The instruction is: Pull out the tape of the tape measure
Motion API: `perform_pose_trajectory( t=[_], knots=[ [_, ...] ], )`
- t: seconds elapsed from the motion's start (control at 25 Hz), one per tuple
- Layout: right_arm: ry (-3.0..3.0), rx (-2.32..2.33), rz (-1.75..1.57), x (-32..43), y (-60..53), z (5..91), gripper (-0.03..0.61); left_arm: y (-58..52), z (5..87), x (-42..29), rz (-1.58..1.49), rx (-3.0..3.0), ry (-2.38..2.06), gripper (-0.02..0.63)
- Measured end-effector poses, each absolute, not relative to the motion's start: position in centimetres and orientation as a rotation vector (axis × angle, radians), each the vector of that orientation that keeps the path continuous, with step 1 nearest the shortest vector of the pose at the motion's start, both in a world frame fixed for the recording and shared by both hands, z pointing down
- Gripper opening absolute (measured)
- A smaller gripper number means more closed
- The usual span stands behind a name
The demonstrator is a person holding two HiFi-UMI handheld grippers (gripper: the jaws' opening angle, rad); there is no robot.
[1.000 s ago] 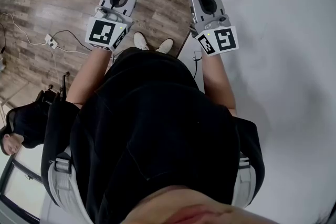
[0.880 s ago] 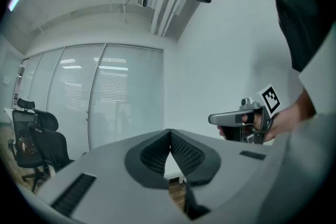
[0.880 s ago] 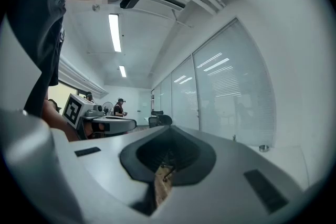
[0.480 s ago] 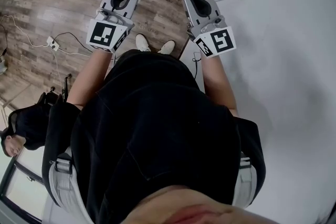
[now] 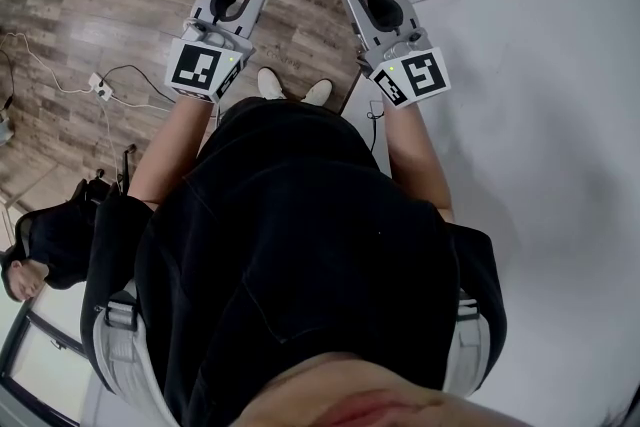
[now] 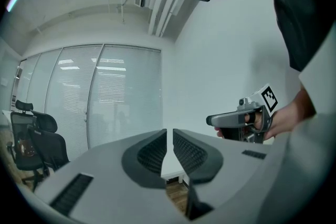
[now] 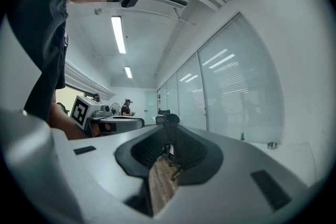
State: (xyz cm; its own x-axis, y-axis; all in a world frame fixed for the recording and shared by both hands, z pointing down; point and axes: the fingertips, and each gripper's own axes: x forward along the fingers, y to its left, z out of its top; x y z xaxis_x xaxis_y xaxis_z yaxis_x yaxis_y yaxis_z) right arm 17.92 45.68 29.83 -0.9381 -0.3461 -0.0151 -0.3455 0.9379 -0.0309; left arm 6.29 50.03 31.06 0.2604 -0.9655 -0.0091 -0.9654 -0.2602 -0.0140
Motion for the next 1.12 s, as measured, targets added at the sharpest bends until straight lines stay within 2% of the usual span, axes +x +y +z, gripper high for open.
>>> perform_pose_trajectory(
  t=[0.08, 0.2, 0.4, 0.64, 1.12],
  knots=[
    [3.067, -0.544, -0.048, 17.9, 45.8, 29.8, 0.117, 50.1, 31.0, 6.3, 0.007, -2.487, 1.890, 0.082],
    [3.054, -0.530, -0.056, 18.1, 45.7, 29.7, 0.172, 49.7, 30.9, 6.7, 0.008, -2.507, 1.869, 0.226],
    [3.055, -0.495, -0.066, 17.7, 46.4, 29.8, 0.251, 50.1, 31.1, 6.9, 0.014, -2.515, 1.857, 0.313],
    [3.067, -0.521, -0.061, 17.5, 45.8, 30.1, 0.325, 49.7, 31.3, 6.9, 0.025, -2.531, 1.852, 0.372],
    [3.089, -0.507, -0.073, 15.9, 45.7, 31.1, 0.334, 49.5, 31.9, 5.8, 0.003, -2.535, 1.847, 0.385]
  ],
)
